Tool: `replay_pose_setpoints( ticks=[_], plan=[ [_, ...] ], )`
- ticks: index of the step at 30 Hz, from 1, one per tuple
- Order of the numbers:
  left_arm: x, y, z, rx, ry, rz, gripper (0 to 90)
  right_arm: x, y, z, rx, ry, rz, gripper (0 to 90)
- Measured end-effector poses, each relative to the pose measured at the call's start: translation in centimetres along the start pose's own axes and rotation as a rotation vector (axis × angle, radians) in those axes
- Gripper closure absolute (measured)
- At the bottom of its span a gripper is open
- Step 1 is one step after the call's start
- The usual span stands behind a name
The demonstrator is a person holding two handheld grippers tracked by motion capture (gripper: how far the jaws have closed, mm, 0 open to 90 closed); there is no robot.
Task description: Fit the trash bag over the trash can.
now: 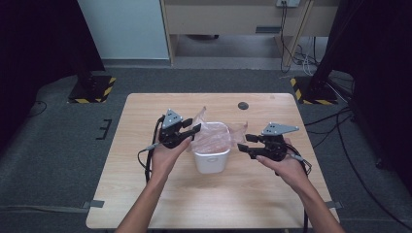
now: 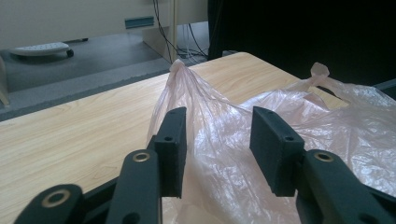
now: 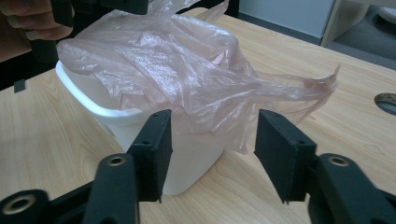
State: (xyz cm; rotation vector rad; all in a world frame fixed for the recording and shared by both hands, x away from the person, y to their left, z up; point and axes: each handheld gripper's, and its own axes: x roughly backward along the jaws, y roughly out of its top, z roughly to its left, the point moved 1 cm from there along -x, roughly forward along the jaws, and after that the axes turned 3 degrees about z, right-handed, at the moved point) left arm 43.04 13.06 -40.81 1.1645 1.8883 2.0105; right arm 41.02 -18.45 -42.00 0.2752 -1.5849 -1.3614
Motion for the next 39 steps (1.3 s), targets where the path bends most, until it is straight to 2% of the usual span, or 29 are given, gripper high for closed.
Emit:
replay_pose_setpoints(
  ticks=[1,2,3,4,5,6,7,10,12,18,24,29,30,36,39],
  plan=[
    [-0.1,-0.1,-0.1,-0.005,0.000,0.003,59.0,-0.3,0.0,0.0,0.001,0.004,0.013,53.2],
    [-0.1,-0.1,-0.1,-0.005,0.000,0.003,59.9,-0.3,0.0,0.0,0.001,0.004,0.013,53.2],
    [-0.1,-0.1,-0.1,-0.009,0.002,0.006,61.4,-0.6,0.1,0.1,0.009,0.003,0.031,62.9],
    [-0.2,-0.1,-0.1,-0.011,0.004,0.005,61.4,-0.6,0.1,0.1,0.009,0.003,0.031,62.9],
    [-0.2,-0.1,-0.1,-0.015,0.006,0.004,62.9,-0.7,0.1,0.2,0.020,-0.006,0.029,66.7],
    [-0.2,-0.2,-0.2,-0.021,0.009,0.002,66.2,-0.6,0.2,0.6,0.030,0.006,0.015,75.5],
    [-0.3,-0.2,-0.2,-0.022,0.009,0.003,66.2,-0.6,0.2,0.6,0.030,0.006,0.015,75.5],
    [-0.4,-0.3,-0.4,-0.033,0.010,0.007,70.6,-0.5,0.2,1.2,0.058,0.012,0.024,86.5],
    [-0.5,-0.4,-0.4,-0.038,0.017,0.008,73.7,-0.4,0.2,1.5,0.065,0.017,0.026,89.0],
    [-0.9,-0.6,-0.4,-0.047,0.032,0.020,83.3,-0.5,0.1,2.5,0.086,0.045,0.036,90.0],
    [-0.9,-0.6,-0.2,-0.050,0.051,0.008,89.2,-0.9,0.1,3.4,0.107,0.058,0.040,90.0],
    [-0.4,-0.4,-0.1,-0.053,0.071,-0.014,90.0,-0.7,0.2,3.8,0.116,0.058,0.031,90.0],
    [-0.3,-0.4,-0.1,-0.065,0.068,-0.028,90.0,-0.7,0.3,3.9,0.123,0.056,0.029,90.0],
    [1.4,-0.2,-0.5,-0.060,0.080,-0.092,90.0,0.1,0.7,4.3,0.121,0.049,-0.022,89.3],
    [2.5,-0.6,-0.5,-0.071,0.098,-0.122,90.0,0.2,0.8,4.7,0.128,0.054,-0.014,78.6]
  ],
)
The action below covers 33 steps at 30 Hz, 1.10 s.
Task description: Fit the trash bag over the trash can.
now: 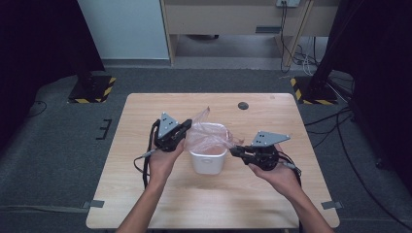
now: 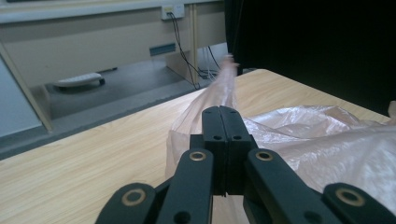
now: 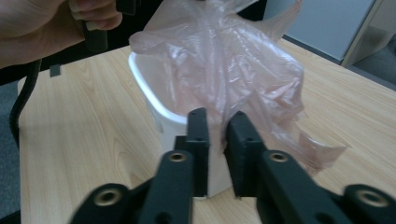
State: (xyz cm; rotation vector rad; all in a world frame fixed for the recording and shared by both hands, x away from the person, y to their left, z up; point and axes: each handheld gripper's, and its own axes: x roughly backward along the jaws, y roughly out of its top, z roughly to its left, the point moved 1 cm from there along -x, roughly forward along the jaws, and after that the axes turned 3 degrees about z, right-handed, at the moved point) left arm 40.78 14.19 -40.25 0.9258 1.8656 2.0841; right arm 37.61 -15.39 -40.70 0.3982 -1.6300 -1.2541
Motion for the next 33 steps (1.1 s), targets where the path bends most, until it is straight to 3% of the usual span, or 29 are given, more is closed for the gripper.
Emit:
replay_pose_setpoints(
  ticks=[4,9,16,21,26,30,33],
  plan=[
    [1.1,-0.9,0.1,0.010,0.006,-0.015,90.0,-0.4,-0.1,0.5,0.041,0.011,0.026,89.9],
    [1.8,-2.4,0.3,0.011,0.017,0.010,90.0,-1.0,-0.1,1.0,0.066,0.023,0.055,90.0],
    [1.7,-4.9,0.3,0.035,-0.002,0.044,90.0,-1.8,-0.3,1.7,0.117,0.041,0.103,90.0],
    [1.7,-5.5,0.0,0.054,-0.030,0.053,90.0,-2.1,-0.2,1.7,0.117,0.040,0.117,90.0],
    [1.9,-5.7,-0.4,0.055,-0.043,0.058,90.0,-2.2,-0.2,1.1,0.102,-0.009,0.131,90.0],
    [1.9,-5.9,-0.5,0.082,-0.051,0.052,90.0,-2.3,-0.1,0.7,0.078,-0.060,0.134,90.0],
    [2.1,-6.2,-0.1,0.121,-0.051,0.054,90.0,-2.3,-0.1,1.2,0.076,-0.054,0.107,90.0]
  ],
)
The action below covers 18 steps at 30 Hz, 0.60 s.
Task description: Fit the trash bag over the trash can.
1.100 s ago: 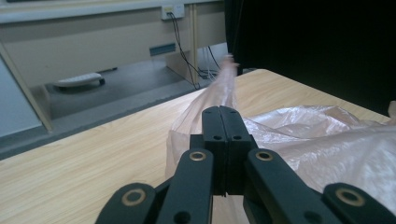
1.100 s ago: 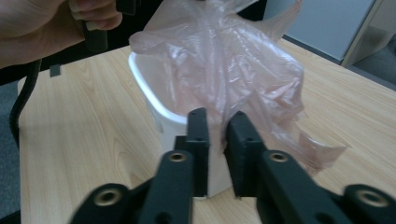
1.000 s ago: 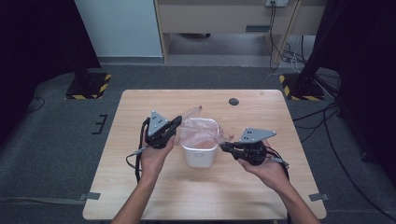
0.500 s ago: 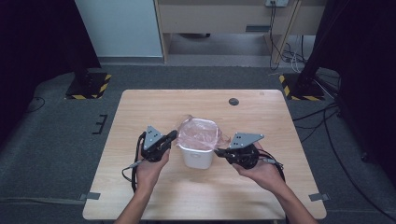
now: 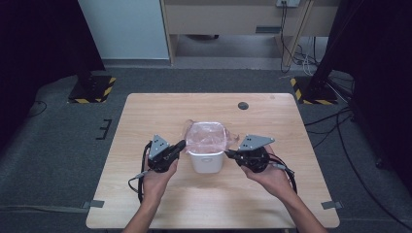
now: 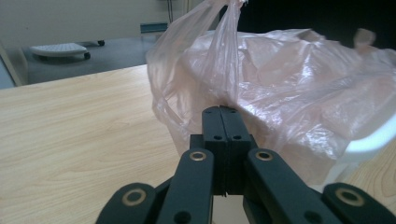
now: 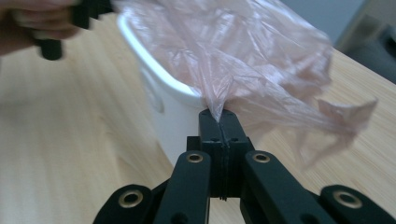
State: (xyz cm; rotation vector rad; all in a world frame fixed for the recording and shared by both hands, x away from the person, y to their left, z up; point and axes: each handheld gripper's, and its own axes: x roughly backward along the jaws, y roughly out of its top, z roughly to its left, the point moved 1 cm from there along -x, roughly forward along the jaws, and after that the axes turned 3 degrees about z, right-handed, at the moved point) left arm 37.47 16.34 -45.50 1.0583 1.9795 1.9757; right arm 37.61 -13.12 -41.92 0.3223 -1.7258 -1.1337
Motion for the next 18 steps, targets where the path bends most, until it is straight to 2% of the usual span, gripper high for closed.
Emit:
replay_pose_setpoints(
  ticks=[1,3,4,6,8,14,16,18],
  plan=[
    [0.0,-0.1,0.2,0.024,-0.010,-0.007,90.0,0.0,-0.1,0.3,0.024,0.026,-0.022,90.0],
    [0.1,-0.3,0.4,0.055,-0.028,-0.015,90.0,-0.1,-0.2,0.7,0.043,0.049,-0.035,90.0],
    [0.1,-0.3,0.5,0.067,-0.035,-0.021,90.0,-0.2,-0.2,0.9,0.050,0.062,-0.027,90.0],
    [0.2,-0.3,0.6,0.086,-0.048,-0.034,90.0,-0.6,-0.3,0.9,0.067,0.054,0.001,90.0],
    [0.4,-0.2,0.7,0.102,-0.058,-0.048,90.0,-0.9,-0.4,1.0,0.062,0.054,0.026,90.0],
    [1.3,0.2,0.9,0.093,-0.062,-0.066,90.0,-1.7,-0.7,1.2,0.070,0.051,0.065,90.0],
    [1.6,0.1,0.9,0.073,-0.049,-0.047,90.0,-1.6,-0.7,1.2,0.069,0.049,0.066,90.0],
    [1.5,-0.1,0.9,0.055,-0.036,-0.025,90.0,-1.2,-0.6,1.3,0.069,0.052,0.040,90.0]
  ],
)
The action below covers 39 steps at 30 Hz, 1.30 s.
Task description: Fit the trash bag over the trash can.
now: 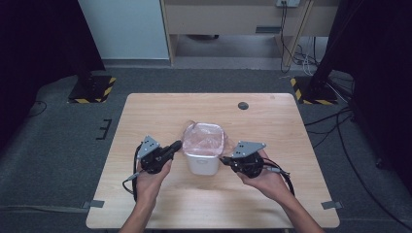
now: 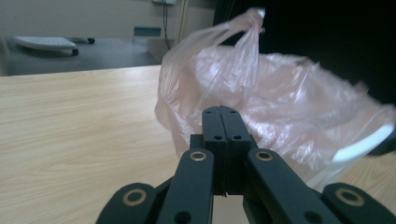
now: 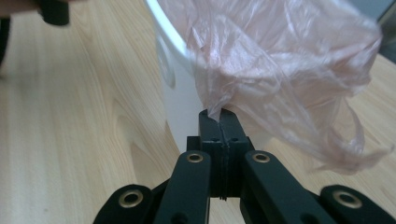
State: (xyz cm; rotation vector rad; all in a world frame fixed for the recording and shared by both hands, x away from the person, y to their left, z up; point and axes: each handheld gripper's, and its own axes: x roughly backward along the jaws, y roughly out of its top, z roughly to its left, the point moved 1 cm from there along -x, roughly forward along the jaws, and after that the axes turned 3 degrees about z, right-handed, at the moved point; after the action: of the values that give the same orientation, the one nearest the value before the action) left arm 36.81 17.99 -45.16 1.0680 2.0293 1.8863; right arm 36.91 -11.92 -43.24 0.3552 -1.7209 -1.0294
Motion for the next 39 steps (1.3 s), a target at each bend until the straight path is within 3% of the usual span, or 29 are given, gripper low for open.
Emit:
replay_pose_setpoints(
  ticks=[5,11,17,21,26,28,32,39],
  plan=[
    [-0.6,-0.6,0.2,0.002,0.003,0.041,90.0,0.8,0.5,0.5,0.018,0.045,-0.068,90.0],
    [-0.8,-0.7,-0.4,-0.019,-0.007,0.049,90.0,-0.1,0.6,0.9,0.047,0.073,-0.024,90.0],
    [-0.5,-0.5,-0.8,-0.033,-0.030,0.026,90.0,-0.9,-0.1,0.0,0.024,0.036,0.043,90.0],
    [-0.8,-0.8,-1.3,-0.055,-0.034,0.061,90.0,-1.0,-0.4,-1.0,-0.008,0.002,0.051,90.0],
    [-1.8,-2.0,-1.6,-0.065,-0.034,0.132,90.0,-0.4,-0.2,-0.4,-0.003,0.021,0.005,90.0],
    [-2.0,-2.1,-1.7,-0.064,-0.035,0.142,90.0,-0.6,-0.3,-0.2,0.015,0.024,0.029,90.0],
    [-2.0,-2.2,-1.4,-0.059,-0.021,0.149,90.0,-1.2,-1.2,-0.7,-0.003,0.042,0.052,90.0],
    [-2.6,-3.0,-0.5,-0.050,0.003,0.192,90.0,-2.1,-3.1,-1.5,-0.008,0.018,0.124,90.0]
  ],
)
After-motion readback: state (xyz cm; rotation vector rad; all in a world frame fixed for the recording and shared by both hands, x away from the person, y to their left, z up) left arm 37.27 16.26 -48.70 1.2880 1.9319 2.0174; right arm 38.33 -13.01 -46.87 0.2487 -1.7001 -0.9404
